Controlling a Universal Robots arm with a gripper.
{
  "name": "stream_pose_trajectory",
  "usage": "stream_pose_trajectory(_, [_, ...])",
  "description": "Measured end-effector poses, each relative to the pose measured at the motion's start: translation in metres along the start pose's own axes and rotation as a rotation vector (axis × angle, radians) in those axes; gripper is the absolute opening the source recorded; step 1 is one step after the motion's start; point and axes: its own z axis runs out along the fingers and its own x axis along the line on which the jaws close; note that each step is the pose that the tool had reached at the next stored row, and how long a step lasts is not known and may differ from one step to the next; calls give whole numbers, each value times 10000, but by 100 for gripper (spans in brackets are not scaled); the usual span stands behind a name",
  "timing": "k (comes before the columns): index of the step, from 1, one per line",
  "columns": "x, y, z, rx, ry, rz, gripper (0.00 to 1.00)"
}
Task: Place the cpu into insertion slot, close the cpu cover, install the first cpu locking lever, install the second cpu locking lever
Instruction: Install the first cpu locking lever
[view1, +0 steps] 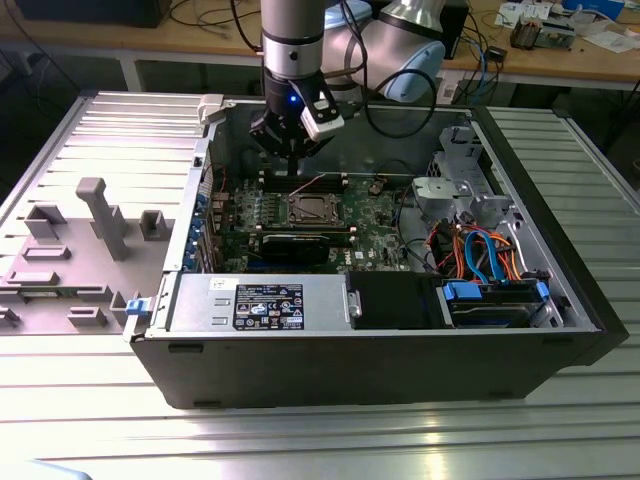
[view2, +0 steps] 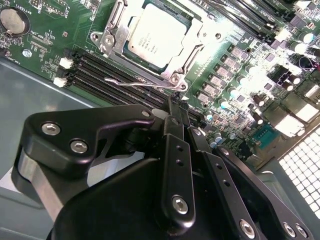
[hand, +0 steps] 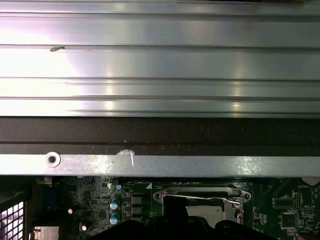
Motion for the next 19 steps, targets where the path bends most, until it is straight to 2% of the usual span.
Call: stream_pose_trajectory(19, [-7, 0, 43, -2, -1, -1, 11])
